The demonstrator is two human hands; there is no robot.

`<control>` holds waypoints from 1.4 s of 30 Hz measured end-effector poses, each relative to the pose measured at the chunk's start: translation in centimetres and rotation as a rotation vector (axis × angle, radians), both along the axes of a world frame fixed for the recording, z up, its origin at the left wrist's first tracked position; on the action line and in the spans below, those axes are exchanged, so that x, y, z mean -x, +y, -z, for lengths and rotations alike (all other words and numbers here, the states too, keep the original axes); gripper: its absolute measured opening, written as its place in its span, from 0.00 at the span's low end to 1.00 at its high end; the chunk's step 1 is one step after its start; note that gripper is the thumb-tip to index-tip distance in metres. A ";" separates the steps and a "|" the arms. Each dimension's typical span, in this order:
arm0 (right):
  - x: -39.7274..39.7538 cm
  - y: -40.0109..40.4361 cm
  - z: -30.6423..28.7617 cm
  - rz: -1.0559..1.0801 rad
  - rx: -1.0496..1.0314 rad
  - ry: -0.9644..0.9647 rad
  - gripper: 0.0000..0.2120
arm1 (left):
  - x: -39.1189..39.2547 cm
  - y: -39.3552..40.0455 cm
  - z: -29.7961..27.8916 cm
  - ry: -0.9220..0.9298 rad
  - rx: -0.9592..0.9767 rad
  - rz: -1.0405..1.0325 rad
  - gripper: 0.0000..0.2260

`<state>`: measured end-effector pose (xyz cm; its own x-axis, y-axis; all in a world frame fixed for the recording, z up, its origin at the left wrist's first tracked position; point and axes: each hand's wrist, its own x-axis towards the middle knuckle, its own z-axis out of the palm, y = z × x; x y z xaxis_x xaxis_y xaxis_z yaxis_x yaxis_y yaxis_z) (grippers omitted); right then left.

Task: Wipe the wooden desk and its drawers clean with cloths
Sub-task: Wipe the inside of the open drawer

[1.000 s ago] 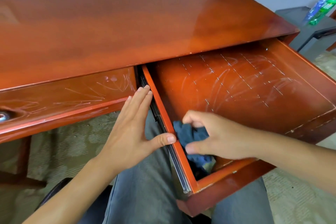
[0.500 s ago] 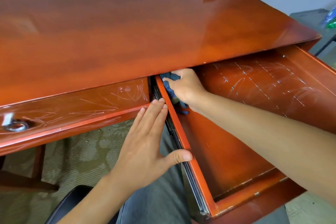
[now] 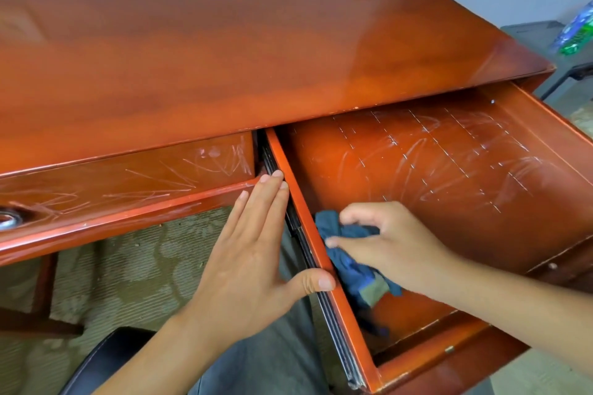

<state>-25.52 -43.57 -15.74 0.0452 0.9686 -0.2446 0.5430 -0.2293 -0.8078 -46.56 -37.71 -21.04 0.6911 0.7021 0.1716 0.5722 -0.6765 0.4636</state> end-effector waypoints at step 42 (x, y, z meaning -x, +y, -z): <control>0.9 -6.8 -3.9 -0.677 -0.024 -0.360 0.19 | -2.1 7.5 -4.1 0.044 0.042 0.219 0.20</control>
